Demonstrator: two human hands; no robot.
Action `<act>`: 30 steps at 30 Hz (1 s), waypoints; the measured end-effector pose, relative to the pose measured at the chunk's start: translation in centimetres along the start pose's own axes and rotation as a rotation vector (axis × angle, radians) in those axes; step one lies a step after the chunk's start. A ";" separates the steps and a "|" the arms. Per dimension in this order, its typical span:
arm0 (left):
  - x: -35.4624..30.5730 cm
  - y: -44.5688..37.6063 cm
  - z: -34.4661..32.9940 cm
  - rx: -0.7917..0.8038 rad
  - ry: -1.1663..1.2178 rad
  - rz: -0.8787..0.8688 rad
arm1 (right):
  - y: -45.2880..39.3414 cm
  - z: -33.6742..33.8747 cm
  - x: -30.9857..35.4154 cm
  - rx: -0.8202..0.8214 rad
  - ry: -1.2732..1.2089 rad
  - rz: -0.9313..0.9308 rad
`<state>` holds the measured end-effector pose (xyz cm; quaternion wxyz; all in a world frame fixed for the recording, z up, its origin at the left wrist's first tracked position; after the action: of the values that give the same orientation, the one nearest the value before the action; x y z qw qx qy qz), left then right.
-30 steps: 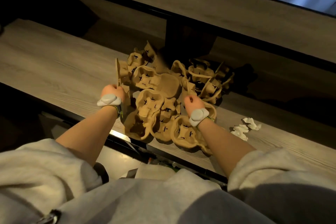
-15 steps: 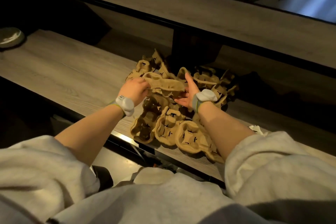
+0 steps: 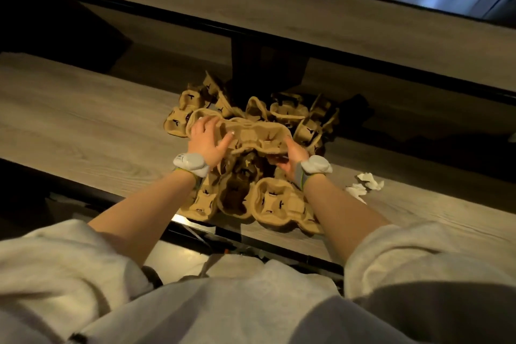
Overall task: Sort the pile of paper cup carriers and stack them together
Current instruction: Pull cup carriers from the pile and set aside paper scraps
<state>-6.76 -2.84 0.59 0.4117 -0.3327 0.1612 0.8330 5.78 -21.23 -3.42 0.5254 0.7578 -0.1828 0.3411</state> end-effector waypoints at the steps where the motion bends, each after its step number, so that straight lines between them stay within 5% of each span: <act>1: 0.2 -0.3 -0.7 -0.002 0.092 0.065 | -0.1 0.9 -0.1 -0.004 -0.020 0.004; 6: 0.6 -0.6 -2.8 0.036 0.296 0.298 | 0.0 4.7 -0.2 -0.078 -0.088 0.059; 13: -1.8 -0.1 -6.1 0.166 0.240 0.236 | 1.3 11.3 -0.1 -0.153 0.195 0.023; 20: -3.0 1.2 -8.7 0.394 0.106 0.177 | 1.0 17.4 -2.2 -0.233 0.729 -0.004; 30: -2.5 2.3 -9.5 0.616 0.033 0.228 | 4.5 17.8 -3.1 -0.297 0.868 0.144</act>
<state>-3.43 -10.84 -4.60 0.3945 -0.1860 0.4484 0.7802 6.50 -39.62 -6.43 0.6311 0.4469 -0.0451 0.6325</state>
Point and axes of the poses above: each hand's wrist, its own y-axis away from the middle knuckle, its own z-axis out of the back of the hand, x = y × z, the point moved 5 cm from there along -y, towards the middle knuckle, and after that the axes turned 4 degrees about y, right-handed, at the moved point
